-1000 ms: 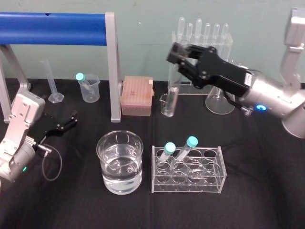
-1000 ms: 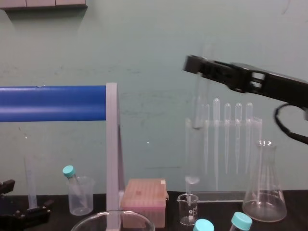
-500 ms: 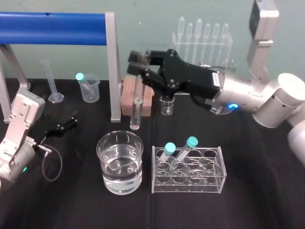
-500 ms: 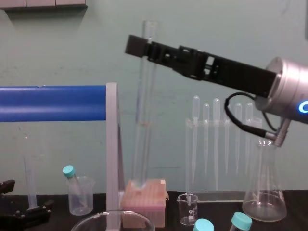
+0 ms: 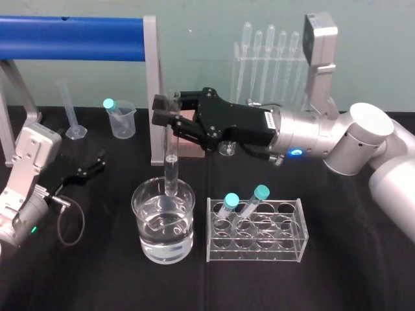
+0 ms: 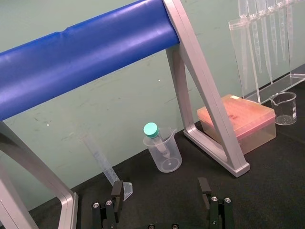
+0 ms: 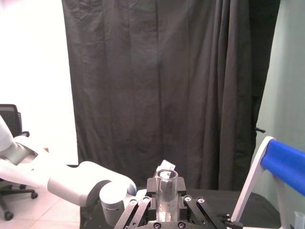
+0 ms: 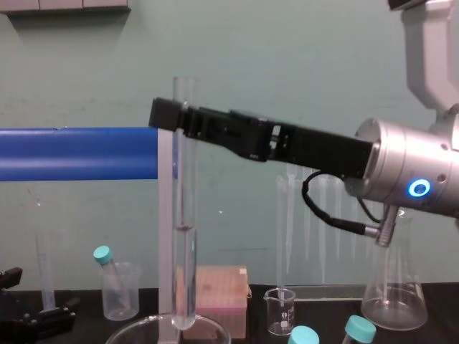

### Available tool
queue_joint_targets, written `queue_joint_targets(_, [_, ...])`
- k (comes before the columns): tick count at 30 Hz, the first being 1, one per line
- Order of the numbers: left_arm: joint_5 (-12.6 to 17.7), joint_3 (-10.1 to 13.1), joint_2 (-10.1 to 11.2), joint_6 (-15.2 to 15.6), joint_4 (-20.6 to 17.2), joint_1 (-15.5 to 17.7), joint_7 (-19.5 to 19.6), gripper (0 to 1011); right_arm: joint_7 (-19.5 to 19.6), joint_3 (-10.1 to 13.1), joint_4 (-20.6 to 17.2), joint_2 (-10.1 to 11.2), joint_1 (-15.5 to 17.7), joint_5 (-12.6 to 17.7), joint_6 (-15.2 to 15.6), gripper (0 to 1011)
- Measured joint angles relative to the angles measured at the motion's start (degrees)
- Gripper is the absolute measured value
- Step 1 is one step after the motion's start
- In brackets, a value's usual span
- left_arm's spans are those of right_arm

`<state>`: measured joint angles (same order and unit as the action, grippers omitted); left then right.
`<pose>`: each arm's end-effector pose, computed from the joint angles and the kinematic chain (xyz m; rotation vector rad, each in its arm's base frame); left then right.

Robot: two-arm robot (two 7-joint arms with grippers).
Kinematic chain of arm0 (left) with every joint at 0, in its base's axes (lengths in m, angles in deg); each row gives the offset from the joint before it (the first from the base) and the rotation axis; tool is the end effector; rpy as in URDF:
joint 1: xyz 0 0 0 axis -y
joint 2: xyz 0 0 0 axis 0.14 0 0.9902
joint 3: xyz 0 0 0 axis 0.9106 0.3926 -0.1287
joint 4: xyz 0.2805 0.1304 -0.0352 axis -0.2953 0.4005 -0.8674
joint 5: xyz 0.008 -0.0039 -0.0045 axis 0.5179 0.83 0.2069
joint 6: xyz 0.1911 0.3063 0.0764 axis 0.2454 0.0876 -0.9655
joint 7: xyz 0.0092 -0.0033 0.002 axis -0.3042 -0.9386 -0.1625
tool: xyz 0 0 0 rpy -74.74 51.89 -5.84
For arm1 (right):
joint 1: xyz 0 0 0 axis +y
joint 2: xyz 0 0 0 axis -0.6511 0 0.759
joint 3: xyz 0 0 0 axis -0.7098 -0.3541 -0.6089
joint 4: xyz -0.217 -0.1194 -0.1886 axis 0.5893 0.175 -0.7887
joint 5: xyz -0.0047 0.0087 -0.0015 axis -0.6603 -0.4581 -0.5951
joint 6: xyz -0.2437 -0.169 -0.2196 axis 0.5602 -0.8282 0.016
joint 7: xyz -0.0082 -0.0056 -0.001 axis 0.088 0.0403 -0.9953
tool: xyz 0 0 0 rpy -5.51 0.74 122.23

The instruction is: Hold the test tube with one hand and immerse one end into the beaker, then return it to the test tube rack.

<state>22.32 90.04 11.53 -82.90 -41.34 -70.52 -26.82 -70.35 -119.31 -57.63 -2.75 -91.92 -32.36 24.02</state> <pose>0.4184 0.0787 -0.3308 0.3044 -0.2853 1.2479 0.5540 0.0627 -0.2097 0.2222 -0.0705 0.0476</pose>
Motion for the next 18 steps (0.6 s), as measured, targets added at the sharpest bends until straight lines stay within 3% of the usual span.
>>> queue_joint_targets(18, [0.00,0.00,0.00,0.00,0.00,0.00,0.00,1000,-2.22,-3.37,7.90,-3.49,-2.72,-1.32,-0.54,241])
